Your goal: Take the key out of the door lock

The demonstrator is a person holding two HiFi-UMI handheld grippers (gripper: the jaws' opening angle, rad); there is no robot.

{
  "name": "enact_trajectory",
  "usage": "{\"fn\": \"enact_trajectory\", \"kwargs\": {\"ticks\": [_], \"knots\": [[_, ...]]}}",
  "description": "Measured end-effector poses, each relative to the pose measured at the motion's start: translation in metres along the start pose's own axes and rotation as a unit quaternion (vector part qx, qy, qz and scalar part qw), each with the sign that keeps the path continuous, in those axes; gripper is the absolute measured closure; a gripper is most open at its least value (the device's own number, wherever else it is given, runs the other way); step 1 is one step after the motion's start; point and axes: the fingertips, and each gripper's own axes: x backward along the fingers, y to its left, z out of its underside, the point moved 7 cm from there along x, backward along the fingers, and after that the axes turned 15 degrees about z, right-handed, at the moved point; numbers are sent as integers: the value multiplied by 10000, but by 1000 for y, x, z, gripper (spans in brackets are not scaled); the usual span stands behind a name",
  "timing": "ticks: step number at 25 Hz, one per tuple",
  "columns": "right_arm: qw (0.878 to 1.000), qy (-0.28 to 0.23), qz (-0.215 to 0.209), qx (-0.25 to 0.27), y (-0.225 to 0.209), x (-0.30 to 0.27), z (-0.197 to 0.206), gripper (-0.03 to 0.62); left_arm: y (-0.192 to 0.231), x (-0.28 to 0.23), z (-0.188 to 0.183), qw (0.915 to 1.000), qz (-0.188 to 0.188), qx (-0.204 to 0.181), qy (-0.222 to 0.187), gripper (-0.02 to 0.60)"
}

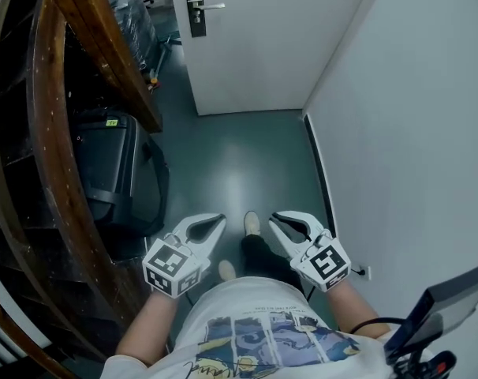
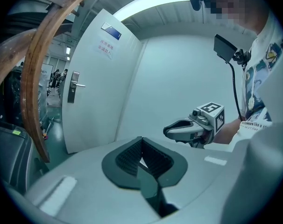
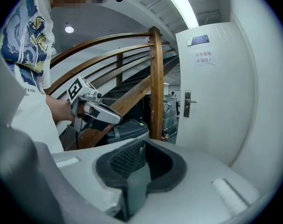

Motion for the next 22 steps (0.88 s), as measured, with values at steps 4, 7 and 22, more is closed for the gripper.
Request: {"fn": "enact_trajectory", "kwargs": {"ticks": [4, 7, 22], "knots": [[9998, -78, -98, 133, -41, -39, -9, 562, 39, -23, -22, 9998, -145, 106, -92, 574], [9985, -225, -320, 372, -73, -76, -22, 554, 69, -38, -46, 9991, -375, 78, -157, 574], [9923, -451, -922, 690, -192, -210, -85, 551, 198, -99, -146, 9921, -1087, 195, -598, 560]]}}
